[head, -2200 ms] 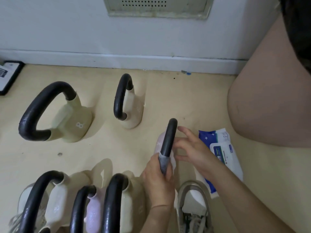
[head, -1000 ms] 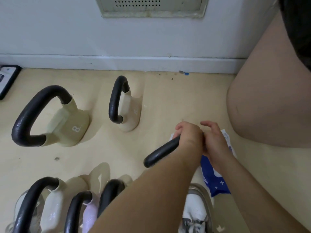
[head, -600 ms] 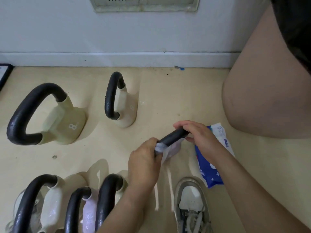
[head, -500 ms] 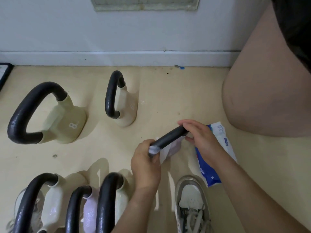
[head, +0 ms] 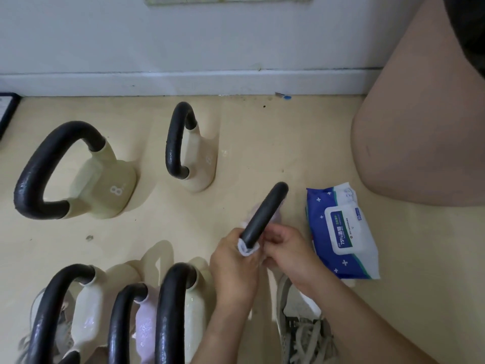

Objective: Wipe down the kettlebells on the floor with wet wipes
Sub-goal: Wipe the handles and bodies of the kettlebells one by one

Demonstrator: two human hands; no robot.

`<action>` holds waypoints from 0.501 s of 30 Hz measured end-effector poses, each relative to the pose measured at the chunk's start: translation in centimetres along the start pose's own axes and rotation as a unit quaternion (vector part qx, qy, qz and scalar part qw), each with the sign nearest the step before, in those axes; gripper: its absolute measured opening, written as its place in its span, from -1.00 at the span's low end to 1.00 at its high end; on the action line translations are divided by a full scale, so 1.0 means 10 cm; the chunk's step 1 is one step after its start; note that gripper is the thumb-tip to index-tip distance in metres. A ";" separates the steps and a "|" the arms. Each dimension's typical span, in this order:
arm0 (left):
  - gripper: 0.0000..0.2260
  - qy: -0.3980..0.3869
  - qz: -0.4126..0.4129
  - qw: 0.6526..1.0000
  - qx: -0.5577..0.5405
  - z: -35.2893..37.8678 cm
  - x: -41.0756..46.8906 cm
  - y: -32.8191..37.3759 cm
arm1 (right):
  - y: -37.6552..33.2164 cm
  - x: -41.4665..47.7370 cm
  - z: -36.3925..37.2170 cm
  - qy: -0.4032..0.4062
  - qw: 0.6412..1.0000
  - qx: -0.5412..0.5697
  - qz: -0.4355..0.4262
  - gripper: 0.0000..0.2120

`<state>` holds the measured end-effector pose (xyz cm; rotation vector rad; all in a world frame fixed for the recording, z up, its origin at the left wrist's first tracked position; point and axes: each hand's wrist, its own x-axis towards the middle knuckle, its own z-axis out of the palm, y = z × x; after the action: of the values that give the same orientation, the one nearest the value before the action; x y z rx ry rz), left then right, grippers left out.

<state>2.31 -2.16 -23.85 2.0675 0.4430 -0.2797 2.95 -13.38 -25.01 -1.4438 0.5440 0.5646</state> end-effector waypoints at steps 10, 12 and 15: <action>-0.72 -0.104 -0.056 0.981 -0.155 -0.08 -0.13 0.21 | 0.01 0.02 -0.09 0.098 0.991 0.088 -0.003 -0.76; -0.71 -0.111 -0.043 0.981 -0.156 -0.17 -0.19 0.21 | -0.06 -0.02 -0.06 0.095 0.993 0.070 -0.030 -0.75; -0.72 -0.088 -0.043 0.977 -0.189 -0.24 -0.24 0.22 | -0.15 -0.11 0.00 0.047 0.994 0.039 -0.086 -0.81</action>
<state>1.14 -1.61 -20.06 1.6401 0.4409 -0.3938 3.10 -13.49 -23.13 -1.4321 0.5043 0.3363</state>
